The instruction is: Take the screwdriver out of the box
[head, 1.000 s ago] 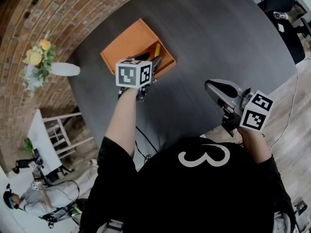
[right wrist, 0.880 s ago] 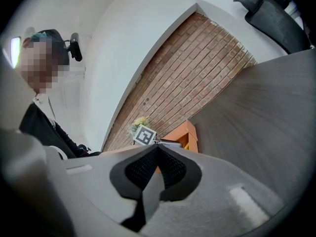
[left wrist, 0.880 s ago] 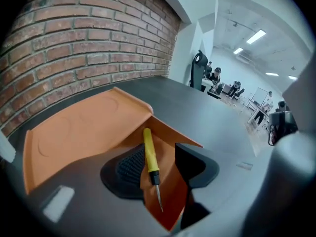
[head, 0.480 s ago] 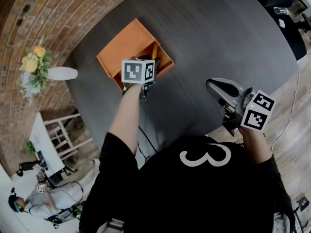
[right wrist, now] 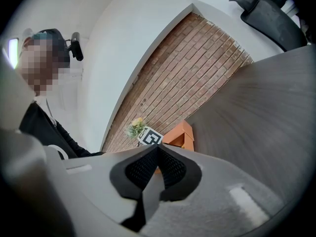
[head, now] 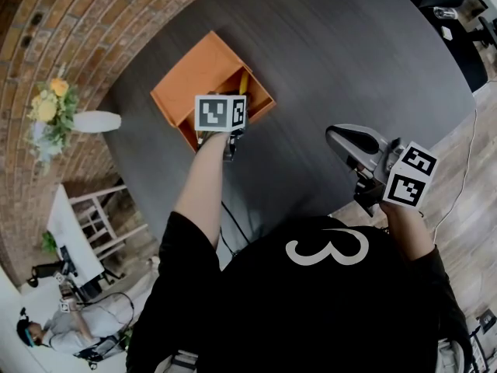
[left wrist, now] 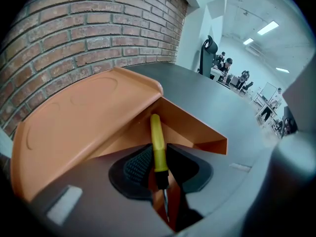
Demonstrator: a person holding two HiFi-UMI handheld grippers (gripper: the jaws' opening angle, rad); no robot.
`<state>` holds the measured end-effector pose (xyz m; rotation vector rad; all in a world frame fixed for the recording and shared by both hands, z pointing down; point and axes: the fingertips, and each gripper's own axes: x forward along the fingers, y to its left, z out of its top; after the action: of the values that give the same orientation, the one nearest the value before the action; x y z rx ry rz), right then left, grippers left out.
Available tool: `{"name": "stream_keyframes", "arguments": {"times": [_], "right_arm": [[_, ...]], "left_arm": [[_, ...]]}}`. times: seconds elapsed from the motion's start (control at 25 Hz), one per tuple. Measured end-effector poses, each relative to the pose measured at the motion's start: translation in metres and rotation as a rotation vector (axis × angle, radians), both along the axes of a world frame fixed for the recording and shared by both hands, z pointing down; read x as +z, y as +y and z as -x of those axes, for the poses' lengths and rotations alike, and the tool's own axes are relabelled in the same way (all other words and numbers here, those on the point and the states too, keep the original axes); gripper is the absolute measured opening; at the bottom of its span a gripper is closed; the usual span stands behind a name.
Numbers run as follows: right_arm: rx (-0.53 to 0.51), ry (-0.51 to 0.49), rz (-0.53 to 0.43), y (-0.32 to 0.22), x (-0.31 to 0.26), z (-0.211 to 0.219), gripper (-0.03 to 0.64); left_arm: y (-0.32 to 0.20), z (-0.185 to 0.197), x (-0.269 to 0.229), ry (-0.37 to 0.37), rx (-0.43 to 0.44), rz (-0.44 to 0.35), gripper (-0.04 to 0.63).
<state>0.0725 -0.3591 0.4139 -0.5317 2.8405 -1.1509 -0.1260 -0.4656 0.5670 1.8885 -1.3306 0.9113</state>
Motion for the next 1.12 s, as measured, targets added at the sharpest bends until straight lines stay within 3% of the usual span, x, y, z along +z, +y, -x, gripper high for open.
{"name": "stream_keyframes", "arguments": {"times": [0.32, 0.56, 0.76, 1.12], "right_arm": [[-0.006, 0.003, 0.003, 0.000, 0.000, 0.001, 0.001], [-0.014, 0.011, -0.008, 0.002, -0.004, 0.002, 0.001], [-0.041, 0.008, -0.011, 0.012, -0.006, 0.008, 0.000], [-0.083, 0.002, -0.049, 0.028, -0.021, 0.013, 0.000]], "left_arm": [[0.002, 0.002, 0.001, 0.021, -0.022, 0.015, 0.091], [0.009, 0.005, -0.005, -0.008, -0.003, 0.014, 0.092], [0.016, 0.004, -0.022, -0.099, 0.044, -0.036, 0.092], [0.030, -0.011, -0.079, -0.124, 0.096, -0.189, 0.092]]}}
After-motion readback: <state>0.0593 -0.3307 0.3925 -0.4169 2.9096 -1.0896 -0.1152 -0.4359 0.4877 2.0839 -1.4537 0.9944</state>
